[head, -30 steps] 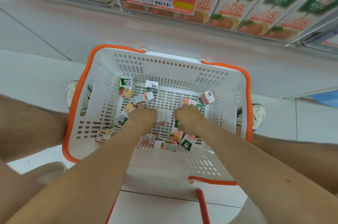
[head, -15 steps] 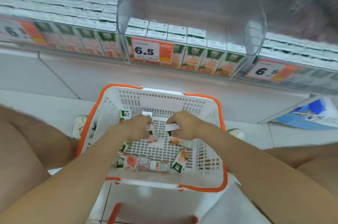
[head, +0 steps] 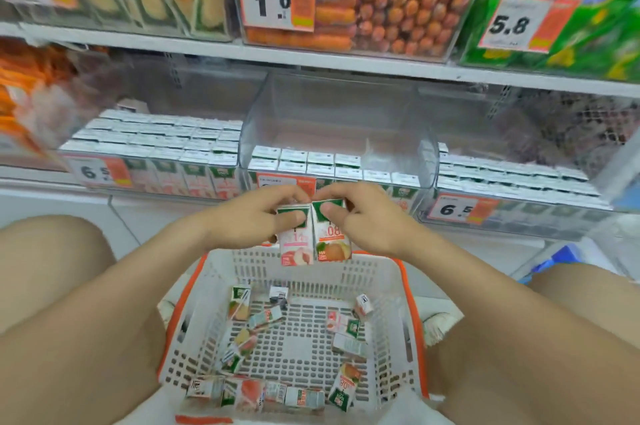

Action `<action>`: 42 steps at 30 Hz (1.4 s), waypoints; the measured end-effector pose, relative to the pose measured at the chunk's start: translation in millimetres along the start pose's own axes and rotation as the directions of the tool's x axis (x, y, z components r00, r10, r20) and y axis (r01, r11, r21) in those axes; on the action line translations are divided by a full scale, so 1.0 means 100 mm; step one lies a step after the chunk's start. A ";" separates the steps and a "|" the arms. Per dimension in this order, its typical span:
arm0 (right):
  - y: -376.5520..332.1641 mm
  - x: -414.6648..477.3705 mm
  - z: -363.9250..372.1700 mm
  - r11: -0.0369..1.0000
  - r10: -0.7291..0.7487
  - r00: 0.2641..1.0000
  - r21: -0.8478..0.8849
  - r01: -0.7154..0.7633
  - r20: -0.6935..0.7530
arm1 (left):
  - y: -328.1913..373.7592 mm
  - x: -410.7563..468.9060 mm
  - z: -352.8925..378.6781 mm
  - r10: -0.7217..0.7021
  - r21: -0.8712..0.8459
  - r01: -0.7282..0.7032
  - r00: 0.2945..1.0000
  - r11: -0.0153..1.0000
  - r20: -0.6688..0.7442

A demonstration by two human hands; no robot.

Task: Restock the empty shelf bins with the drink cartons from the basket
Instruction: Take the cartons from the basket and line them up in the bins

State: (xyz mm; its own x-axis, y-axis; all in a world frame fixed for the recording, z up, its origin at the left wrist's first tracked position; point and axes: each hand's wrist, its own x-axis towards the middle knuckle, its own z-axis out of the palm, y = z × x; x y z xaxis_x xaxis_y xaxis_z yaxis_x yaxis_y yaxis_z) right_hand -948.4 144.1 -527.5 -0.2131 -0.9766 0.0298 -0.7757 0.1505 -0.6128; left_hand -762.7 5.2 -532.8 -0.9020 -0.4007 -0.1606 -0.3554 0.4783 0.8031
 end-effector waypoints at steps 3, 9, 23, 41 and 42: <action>-0.03 0.04 -0.14 0.999 -0.016 0.993 0.043 0.021 -0.114 | 0.15 0.02 -0.05 0.084 0.035 -0.081 0.991 0.996 -0.101; 0.00 0.17 -0.42 0.988 0.033 0.964 0.152 0.009 -0.266 | 0.30 0.21 -0.11 0.228 0.119 -0.200 0.923 0.973 -0.311; 0.21 0.56 -0.80 0.960 -0.003 0.874 -0.245 -0.133 -0.486 | 0.30 0.68 0.04 0.160 0.009 -0.235 0.633 0.972 -0.757; 0.58 0.74 -0.77 0.899 0.307 0.951 -0.342 -0.274 0.045 | 0.13 0.65 -0.03 0.071 -0.041 -0.121 0.787 0.992 -0.613; 0.56 0.72 -0.77 0.900 0.309 0.951 -0.330 -0.283 0.027 | 0.14 0.65 -0.04 0.062 -0.062 -0.125 0.794 0.990 -0.605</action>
State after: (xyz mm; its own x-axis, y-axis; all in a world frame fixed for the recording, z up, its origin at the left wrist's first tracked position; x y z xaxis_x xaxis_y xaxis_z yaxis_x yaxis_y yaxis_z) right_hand -1053.0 93.9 -499.1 -0.4263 -0.8861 -0.1818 -0.8342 0.4629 -0.2997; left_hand -824.8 -17.6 -529.5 -0.5897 -0.7612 0.2698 -0.2239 0.4751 0.8510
